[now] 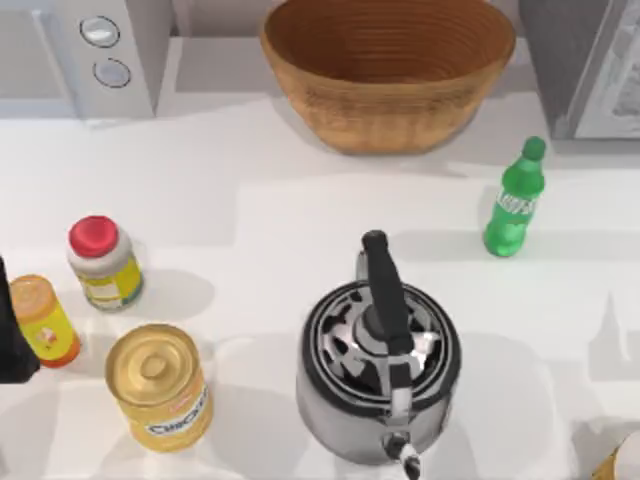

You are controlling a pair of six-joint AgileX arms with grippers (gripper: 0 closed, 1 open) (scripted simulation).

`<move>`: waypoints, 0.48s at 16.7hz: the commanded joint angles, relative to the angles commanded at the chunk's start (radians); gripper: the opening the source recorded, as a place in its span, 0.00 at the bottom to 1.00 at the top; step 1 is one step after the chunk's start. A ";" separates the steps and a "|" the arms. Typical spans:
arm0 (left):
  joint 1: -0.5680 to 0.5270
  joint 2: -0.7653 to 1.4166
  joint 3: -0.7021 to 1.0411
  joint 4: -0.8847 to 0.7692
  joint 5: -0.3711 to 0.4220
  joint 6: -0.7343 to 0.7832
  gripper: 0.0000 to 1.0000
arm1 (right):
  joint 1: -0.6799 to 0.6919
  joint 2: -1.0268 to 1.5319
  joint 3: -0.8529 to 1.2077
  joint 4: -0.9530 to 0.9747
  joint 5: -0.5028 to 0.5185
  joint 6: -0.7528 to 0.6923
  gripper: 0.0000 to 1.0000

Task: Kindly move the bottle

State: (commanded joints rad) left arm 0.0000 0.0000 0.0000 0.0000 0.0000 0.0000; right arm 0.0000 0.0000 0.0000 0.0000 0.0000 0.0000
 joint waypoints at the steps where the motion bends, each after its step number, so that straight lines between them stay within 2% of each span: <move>1: 0.000 0.000 0.000 0.000 0.000 0.000 1.00 | 0.000 0.000 0.000 0.000 0.000 0.000 1.00; 4: 0.000 0.000 0.000 0.000 0.000 0.000 1.00 | -0.003 0.029 0.012 0.030 -0.019 -0.004 1.00; 8: 0.000 0.000 0.000 0.000 0.000 0.000 1.00 | -0.022 0.214 0.068 0.194 -0.120 -0.028 1.00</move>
State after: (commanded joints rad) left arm 0.0000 0.0000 0.0000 0.0000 0.0000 0.0000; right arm -0.0221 0.2136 0.0682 0.1938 -0.1200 -0.0282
